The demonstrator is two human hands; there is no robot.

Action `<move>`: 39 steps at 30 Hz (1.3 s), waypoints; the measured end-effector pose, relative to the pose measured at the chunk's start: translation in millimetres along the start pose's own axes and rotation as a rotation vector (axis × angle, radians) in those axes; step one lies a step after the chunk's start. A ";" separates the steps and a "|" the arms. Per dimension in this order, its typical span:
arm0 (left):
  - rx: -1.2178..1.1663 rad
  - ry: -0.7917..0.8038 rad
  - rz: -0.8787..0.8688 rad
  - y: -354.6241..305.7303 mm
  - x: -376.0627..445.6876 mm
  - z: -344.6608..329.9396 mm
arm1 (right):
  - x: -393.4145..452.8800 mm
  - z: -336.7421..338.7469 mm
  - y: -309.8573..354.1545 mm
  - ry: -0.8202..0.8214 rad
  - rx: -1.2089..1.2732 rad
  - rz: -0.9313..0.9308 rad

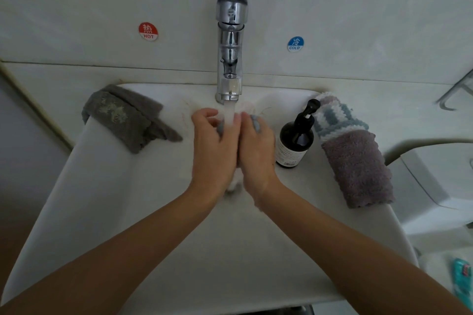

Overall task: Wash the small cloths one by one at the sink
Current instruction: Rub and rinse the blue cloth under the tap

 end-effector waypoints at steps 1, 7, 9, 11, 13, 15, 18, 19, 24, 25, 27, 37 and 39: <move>-0.029 0.010 0.007 1.4 -2.5 -2.5 | 1.4 4.9 -1.9 -0.056 0.050 -0.022; 0.047 0.021 -0.030 11.0 -6.8 -9.4 | 3.7 13.3 -5.1 -0.036 0.144 -0.053; 0.083 0.008 -0.028 11.4 -3.4 -3.5 | 0.5 6.1 -3.2 0.048 0.188 -0.064; 0.107 -0.016 -0.038 9.8 -0.8 3.7 | -3.3 -1.3 0.2 0.138 0.193 -0.062; 0.098 -0.062 -0.043 8.1 0.7 11.2 | -4.0 -4.9 2.7 0.182 0.109 -0.034; 0.043 -0.098 -0.048 5.4 1.0 15.4 | -2.7 -5.3 4.4 0.163 0.013 0.006; -0.022 -0.147 -0.065 -2.3 -2.5 18.8 | -1.7 -5.1 3.3 0.103 0.034 0.002; -0.045 -0.167 -0.063 -4.0 -3.5 19.9 | -2.6 -6.4 3.2 0.096 0.065 -0.007; -0.100 -0.225 -0.013 -3.5 -0.3 27.1 | -4.5 -10.9 -6.6 0.105 0.212 -0.108; -0.094 -0.229 -0.001 -2.0 0.9 28.4 | -4.8 -11.3 -10.4 0.105 0.243 -0.140; -0.041 -0.219 0.015 1.9 1.7 28.4 | -6.5 -11.4 -17.3 0.101 0.268 -0.180; 0.175 -0.067 0.129 12.0 -3.2 10.0 | -6.7 -18.4 -25.6 0.143 0.164 -0.176; 0.166 -0.076 0.152 14.6 -3.0 11.9 | -7.5 -24.4 -28.6 0.145 0.146 -0.170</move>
Point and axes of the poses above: each hand's wrist, its own x-axis towards the middle knuckle, its own z-axis out of the back of the hand, y = z × x, the point moved 7 cm from there along x, towards the middle knuckle, and after that the axes turned 9 degrees about y, right-handed, at the moved point
